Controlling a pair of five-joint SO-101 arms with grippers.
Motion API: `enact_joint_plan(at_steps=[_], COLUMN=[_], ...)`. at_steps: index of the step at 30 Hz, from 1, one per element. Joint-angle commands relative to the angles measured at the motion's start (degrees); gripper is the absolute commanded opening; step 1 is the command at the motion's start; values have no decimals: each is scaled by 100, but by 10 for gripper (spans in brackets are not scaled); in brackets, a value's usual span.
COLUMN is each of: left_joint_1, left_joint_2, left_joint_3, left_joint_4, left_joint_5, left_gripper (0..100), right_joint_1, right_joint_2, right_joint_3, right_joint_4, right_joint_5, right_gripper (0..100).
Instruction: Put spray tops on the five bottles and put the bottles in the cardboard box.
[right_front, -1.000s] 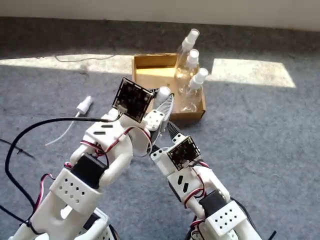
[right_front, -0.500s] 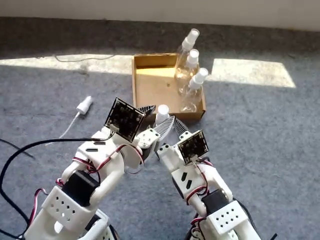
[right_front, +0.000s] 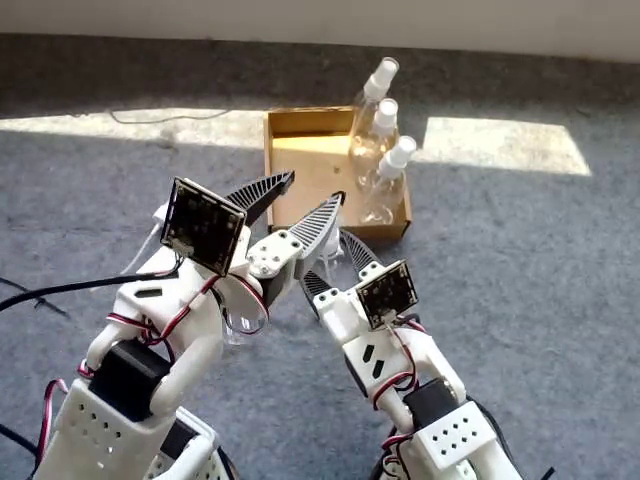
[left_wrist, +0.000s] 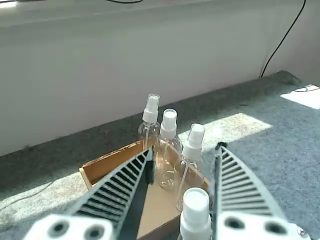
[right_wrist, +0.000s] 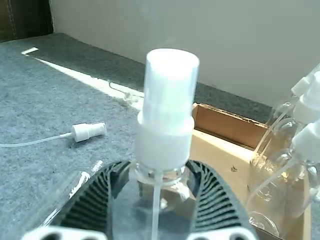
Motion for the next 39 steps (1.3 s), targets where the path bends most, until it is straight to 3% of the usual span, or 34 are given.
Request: enact_joint_plan(at_steps=[1,10,14,18,26,31,39], left_joint_1=[-92,-479,-585,-224,-171,-549,-330], left_joint_2=[40,40,31,-13,31,277,1059], left_joint_3=[242,1138,1059,910,-620,-251,-75], left_joint_4=[-18,-404,-431,-431,158,141,185], left_joint_5=[-9,-387,-387,-396,-404,-413,-413], left_gripper=[188,188,188,188,188,188,189], right_joint_1=[66,66,66,66,75,66,66], right_joint_2=[-75,-75,-75,-75,-75,-75,-75], right_joint_3=[-48,-48,-48,-48,-48,-48,-48], right_joint_4=[-92,-92,-92,-92,-92,-92,-92], right_joint_5=[-53,-53,-53,-53,-53,-53,-53], right_gripper=[4,4,4,4,4,4,4])
